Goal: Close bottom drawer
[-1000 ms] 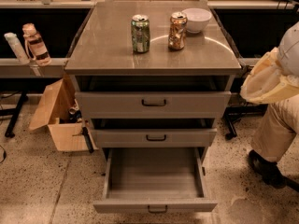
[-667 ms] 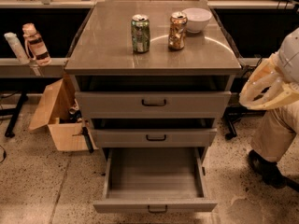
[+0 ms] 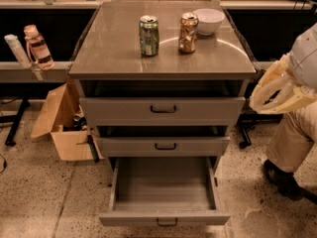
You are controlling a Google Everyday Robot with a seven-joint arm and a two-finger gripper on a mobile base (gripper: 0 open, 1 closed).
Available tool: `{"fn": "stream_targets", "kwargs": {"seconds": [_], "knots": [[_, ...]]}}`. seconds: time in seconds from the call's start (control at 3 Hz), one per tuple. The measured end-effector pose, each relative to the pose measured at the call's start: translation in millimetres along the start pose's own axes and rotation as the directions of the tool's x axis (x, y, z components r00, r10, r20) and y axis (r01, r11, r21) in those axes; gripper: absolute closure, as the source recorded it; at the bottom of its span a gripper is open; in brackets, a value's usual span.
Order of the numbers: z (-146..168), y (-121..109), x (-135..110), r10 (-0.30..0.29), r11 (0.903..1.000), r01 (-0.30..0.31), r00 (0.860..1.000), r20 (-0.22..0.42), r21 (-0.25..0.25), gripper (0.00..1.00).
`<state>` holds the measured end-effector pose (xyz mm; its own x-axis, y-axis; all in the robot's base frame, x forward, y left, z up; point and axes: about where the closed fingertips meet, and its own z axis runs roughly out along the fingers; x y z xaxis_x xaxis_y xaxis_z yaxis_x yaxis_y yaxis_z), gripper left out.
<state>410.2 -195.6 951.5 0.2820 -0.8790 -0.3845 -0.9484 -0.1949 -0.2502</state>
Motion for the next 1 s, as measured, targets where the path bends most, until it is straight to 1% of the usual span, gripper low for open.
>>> {"fn": "stream_targets", "kwargs": {"seconds": [0.33,0.67,1.0], "knots": [[17.6,10.0,-0.8,0.048,0.9988,-0.048,0.999,0.001,-0.004,1.00],[46.4,32.0,4.0,0.109,0.9938,-0.108,0.994,0.020,-0.028,1.00],[84.3,60.0,24.0,0.185,0.9828,-0.185,0.982,-0.029,0.004,1.00]]}}
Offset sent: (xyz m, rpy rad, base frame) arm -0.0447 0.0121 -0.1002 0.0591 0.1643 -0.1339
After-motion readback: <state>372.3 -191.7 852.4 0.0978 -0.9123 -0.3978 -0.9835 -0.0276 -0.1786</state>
